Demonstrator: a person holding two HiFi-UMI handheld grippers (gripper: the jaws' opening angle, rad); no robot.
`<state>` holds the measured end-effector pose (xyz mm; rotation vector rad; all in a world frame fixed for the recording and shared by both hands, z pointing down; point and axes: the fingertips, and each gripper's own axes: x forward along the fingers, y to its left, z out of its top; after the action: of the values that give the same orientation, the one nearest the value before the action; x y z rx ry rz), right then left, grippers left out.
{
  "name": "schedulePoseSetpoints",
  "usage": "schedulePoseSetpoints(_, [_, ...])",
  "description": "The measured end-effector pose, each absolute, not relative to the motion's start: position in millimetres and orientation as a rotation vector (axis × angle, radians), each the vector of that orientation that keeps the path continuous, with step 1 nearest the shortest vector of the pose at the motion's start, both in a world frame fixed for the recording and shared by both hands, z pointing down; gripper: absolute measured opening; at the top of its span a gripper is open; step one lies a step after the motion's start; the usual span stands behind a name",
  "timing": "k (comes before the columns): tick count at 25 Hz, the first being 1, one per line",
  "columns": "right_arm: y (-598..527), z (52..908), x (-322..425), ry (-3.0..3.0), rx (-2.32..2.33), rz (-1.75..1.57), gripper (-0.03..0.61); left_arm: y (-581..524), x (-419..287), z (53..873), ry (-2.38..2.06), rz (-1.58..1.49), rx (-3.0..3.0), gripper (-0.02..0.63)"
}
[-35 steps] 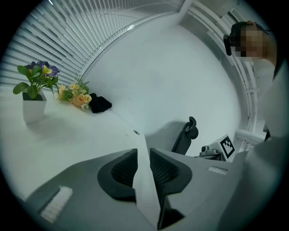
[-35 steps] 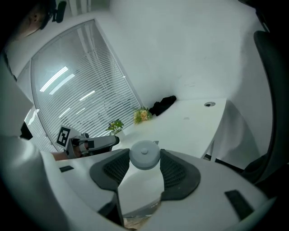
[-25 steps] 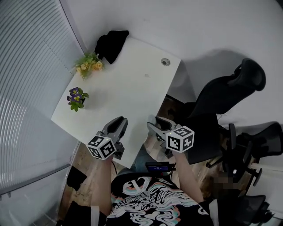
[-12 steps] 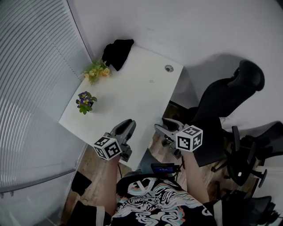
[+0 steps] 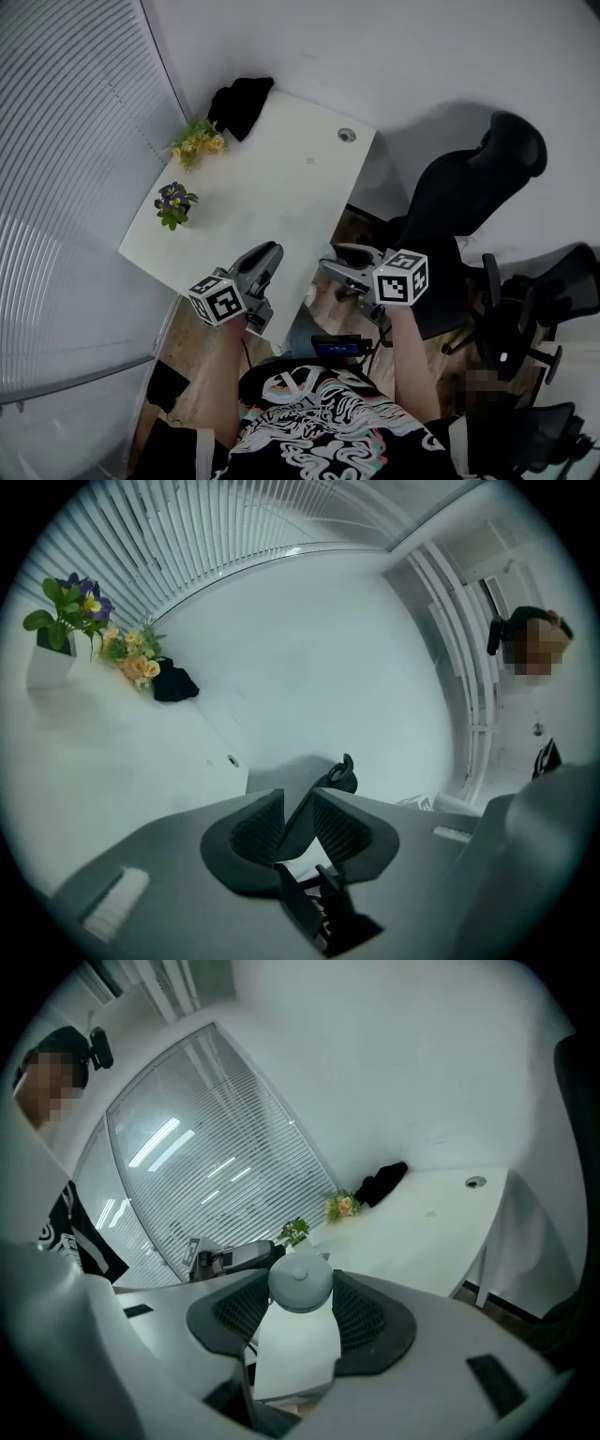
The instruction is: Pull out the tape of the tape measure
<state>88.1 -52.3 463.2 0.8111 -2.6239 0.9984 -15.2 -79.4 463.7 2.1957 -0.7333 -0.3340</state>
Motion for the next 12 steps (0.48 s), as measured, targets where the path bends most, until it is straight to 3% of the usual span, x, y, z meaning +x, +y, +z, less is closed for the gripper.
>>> schedulePoseSetpoints(12, [-22.4,430.6,66.0,-2.793,0.516,1.013,0.215,-53.4,-1.4,433.9,-0.378,-0.515,2.067,0.118])
